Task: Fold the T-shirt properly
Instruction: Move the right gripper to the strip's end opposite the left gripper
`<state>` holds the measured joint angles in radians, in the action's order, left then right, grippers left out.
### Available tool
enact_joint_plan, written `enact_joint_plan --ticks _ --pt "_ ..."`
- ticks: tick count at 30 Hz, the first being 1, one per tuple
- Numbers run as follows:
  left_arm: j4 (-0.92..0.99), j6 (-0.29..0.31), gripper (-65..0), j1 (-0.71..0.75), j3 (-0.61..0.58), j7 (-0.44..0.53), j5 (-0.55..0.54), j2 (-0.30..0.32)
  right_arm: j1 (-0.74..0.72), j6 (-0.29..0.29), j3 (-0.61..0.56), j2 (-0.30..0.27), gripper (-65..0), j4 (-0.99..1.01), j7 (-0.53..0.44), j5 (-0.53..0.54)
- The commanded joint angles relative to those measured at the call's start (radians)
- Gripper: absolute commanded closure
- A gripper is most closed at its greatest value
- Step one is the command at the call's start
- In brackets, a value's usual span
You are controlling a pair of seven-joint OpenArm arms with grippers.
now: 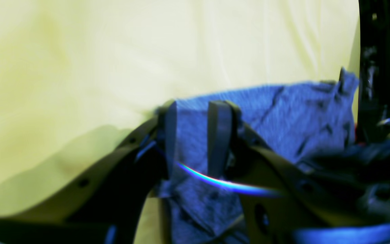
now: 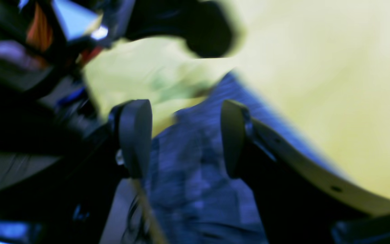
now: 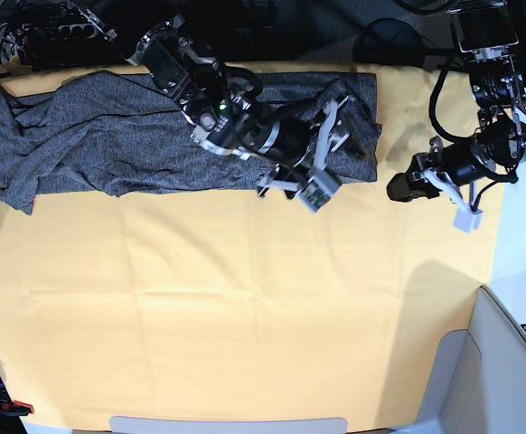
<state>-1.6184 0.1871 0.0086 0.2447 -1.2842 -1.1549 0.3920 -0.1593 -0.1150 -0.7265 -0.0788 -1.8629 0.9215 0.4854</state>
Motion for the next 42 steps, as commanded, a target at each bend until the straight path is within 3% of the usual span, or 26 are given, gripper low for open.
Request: enact_joint_plan --ticks 1,7,12,18,25,37,42 --pt "-0.016 0.004 -15.9 -0.012 0.026 0.001 -0.018 0.018 -0.018 -0.002 0.051 0.004 -32.8 -0.034 -0.029 0.005" --pt "-0.016 0.012 -18.4 0.012 0.147 -0.085 -0.027 0.017 0.007 0.004 0.301 -0.045 -32.8 -0.048 -0.034 0.005" --pt "-0.016 0.015 -18.5 0.08 0.153 -0.085 -0.029 0.011 0.065 0.005 0.508 -0.049 -32.8 -0.048 -0.034 0.003" --pt "-0.016 0.016 -19.9 0.138 0.15 -0.09 -0.03 -0.058 0.148 0.005 0.75 -0.049 -32.8 -0.063 -0.034 0.003" --pt "-0.015 0.193 -28.4 0.162 0.086 -0.091 -0.063 -0.069 0.211 0.004 0.832 -0.051 -32.8 -0.103 -0.034 0.003" --pt "0.154 0.196 -29.1 0.162 0.08 -0.036 -0.06 -0.064 0.278 0.001 0.99 -0.052 -32.8 -0.103 -0.034 0.003" --pt "0.158 0.196 -29.1 0.164 0.08 -0.033 0.002 -0.069 0.301 0.001 1.042 -0.052 -32.8 -0.103 -0.032 0.003"
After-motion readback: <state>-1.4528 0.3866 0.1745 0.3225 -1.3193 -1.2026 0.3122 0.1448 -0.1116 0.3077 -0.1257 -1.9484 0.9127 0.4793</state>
